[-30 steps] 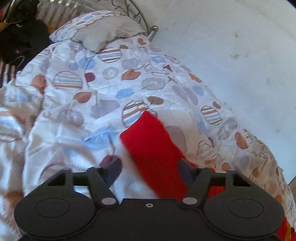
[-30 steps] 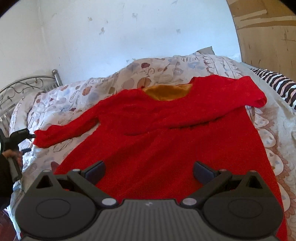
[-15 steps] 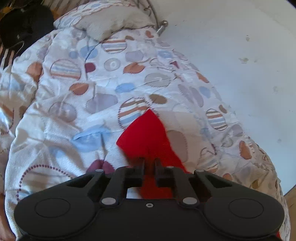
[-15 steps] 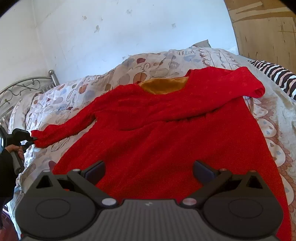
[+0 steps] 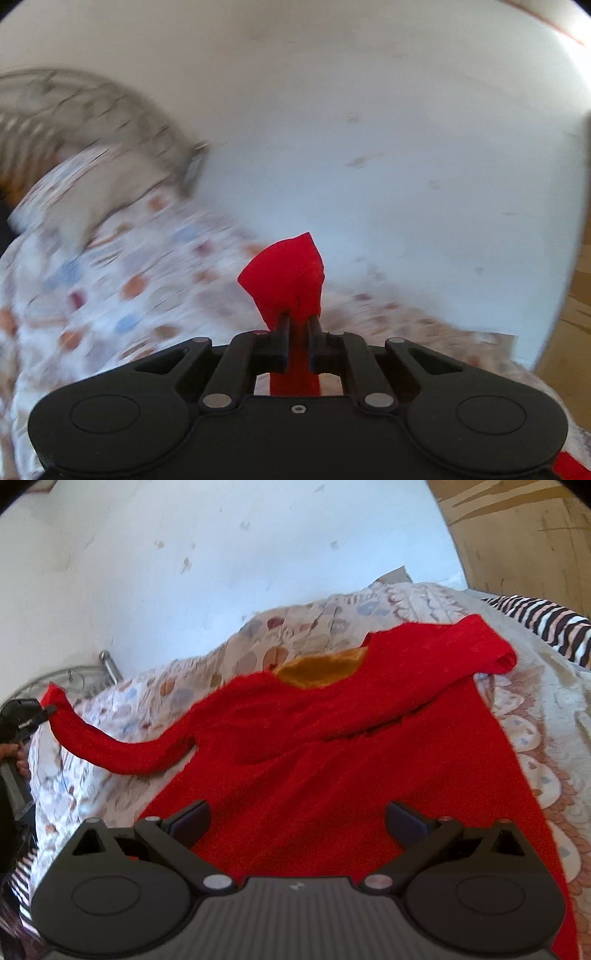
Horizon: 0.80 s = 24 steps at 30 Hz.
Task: Fold small clothes
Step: 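Fold the held sleeve across the sweater body with the left gripper and release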
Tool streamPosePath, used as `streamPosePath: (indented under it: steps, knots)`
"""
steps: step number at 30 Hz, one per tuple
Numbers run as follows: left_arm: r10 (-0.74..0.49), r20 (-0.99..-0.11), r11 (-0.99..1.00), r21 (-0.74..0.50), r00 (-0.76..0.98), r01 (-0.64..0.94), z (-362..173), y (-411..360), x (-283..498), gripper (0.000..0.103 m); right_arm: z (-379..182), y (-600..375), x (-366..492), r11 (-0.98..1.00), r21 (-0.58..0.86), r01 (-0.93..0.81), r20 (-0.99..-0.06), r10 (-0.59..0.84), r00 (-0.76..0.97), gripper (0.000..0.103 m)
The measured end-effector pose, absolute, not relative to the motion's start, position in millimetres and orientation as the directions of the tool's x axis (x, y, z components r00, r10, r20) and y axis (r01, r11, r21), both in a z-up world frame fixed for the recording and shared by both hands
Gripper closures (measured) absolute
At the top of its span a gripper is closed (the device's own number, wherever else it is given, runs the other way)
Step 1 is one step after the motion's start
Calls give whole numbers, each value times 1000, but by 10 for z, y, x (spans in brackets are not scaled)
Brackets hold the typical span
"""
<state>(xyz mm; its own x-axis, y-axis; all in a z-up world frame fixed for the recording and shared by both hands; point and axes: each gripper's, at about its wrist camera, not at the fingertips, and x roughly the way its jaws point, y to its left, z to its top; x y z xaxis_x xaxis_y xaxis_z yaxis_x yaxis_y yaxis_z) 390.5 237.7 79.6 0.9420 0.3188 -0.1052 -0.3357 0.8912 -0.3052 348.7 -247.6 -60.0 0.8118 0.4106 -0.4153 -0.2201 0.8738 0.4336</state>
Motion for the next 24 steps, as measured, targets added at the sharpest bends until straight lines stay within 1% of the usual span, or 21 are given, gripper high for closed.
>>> streamPosePath:
  steps: [3, 6, 10, 15, 17, 20, 22, 24]
  knots:
    - [222, -45, 936, -271, 974, -226, 1040, 1935, 3930, 94, -542, -2598, 3436, 874, 440, -203, -390, 390, 834, 0]
    - [103, -9, 962, -252, 995, -102, 1156, 1515, 3974, 94, -489, -2734, 3383, 883, 436, -173, -376, 353, 857, 0]
    - [-79, -16, 969, -236, 997, 73, 1116, 886, 4112, 94, -461, -2997, 3273, 895, 433, -106, -367, 283, 886, 0]
    - [-289, -100, 938, -229, 952, 261, 673, 146, 4232, 94, -502, -3323, 3146, 905, 425, 5, -387, 177, 905, 0]
    - [-358, -165, 920, -234, 919, 316, 452, -86, 4275, 94, -533, -3453, 3092, 906, 421, 45, -396, 139, 908, 0]
    - [-432, -261, 897, -227, 863, 380, 130, -291, 4308, 92, -570, -3606, 3045, 906, 413, 96, -405, 89, 910, 0]
    - [-455, -329, 890, -209, 827, 406, -48, -354, 4304, 91, -586, -3662, 3041, 904, 412, 118, -410, 68, 909, 0]
    - [-481, -373, 876, -225, 793, 426, -173, -322, 4312, 84, -615, -3688, 3052, 902, 413, 130, -414, 58, 909, 0]
